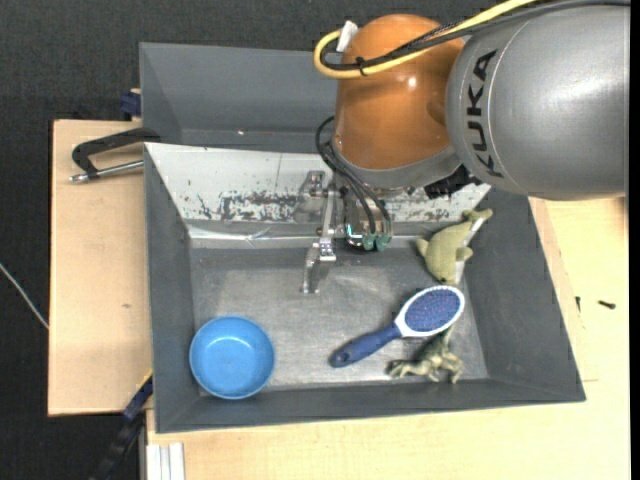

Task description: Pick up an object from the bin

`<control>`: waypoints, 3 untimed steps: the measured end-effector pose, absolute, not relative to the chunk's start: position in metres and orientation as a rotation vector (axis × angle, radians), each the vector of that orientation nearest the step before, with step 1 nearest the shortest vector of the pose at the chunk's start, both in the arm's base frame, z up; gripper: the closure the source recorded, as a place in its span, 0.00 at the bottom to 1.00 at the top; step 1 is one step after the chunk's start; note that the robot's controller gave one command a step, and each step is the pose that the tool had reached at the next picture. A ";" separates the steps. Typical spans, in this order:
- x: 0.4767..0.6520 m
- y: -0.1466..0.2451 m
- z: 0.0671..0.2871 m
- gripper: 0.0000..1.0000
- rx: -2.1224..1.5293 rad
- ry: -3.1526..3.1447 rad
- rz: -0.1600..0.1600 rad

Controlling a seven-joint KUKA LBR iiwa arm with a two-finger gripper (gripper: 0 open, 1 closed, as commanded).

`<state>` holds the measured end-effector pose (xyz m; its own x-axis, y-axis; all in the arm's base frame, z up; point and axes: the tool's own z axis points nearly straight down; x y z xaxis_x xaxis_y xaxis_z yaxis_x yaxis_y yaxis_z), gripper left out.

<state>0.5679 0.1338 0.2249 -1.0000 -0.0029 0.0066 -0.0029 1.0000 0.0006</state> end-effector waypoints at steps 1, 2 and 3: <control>0.512 0.079 0.127 0.00 0.606 -3.079 0.000; 0.500 0.025 0.072 0.00 1.023 -2.977 -0.001; 0.501 0.025 0.072 1.00 1.024 -2.978 -0.001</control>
Offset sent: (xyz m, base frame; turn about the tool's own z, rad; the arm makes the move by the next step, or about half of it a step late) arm -0.0556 -0.0544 -0.0967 -0.3872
